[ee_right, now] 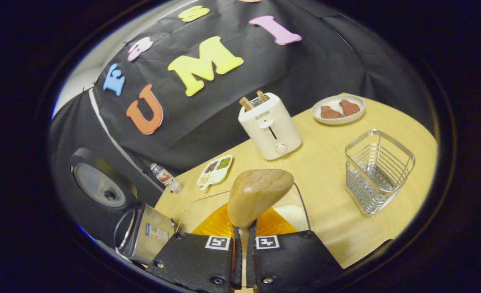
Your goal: Close the left gripper, press the button to open the rice cooker; take a wooden spoon from the chopstick holder with the right hand, scoop a spoonful of rice and pour it into the rice cooker, then put the wooden spoon back into the chopstick holder.
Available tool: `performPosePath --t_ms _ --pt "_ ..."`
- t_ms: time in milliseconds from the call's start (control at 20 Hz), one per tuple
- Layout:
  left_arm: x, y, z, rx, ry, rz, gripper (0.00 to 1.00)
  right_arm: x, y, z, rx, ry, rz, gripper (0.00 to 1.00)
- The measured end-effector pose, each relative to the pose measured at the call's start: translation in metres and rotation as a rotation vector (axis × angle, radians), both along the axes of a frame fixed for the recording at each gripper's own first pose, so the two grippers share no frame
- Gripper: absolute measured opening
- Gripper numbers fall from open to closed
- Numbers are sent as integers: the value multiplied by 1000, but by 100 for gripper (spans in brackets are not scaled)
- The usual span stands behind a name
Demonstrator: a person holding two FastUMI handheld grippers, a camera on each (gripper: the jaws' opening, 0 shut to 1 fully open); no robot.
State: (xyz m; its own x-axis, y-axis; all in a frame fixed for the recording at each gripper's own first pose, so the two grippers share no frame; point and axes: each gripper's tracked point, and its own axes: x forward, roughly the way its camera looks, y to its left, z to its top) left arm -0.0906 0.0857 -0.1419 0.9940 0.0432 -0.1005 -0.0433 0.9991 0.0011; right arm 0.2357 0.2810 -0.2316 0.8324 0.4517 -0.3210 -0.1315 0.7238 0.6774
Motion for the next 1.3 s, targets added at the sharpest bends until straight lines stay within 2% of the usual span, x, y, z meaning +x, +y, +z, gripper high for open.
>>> performPosePath --t_ms 150,350,650,800,850,1100,1300 --pt "2 2 -1 3 5 5 95 -5 -5 13 101 19 13 10" --pt "1 -4 -2 10 11 -4 95 -11 -27 33 196 -7 -22 9" --pt "0 -11 -3 33 29 -2 95 -18 -46 57 608 46 -29 9" --pt "-4 -14 0 38 27 -3 96 -30 -69 71 846 89 -4 9" --pt "-4 -16 1 39 24 -4 97 -30 -76 75 896 91 -9 9" --pt "-3 -15 6 61 12 6 96 -38 -62 92 864 68 25 9" --pt "-9 -14 5 40 6 9 96 -54 -42 108 829 66 60 9"
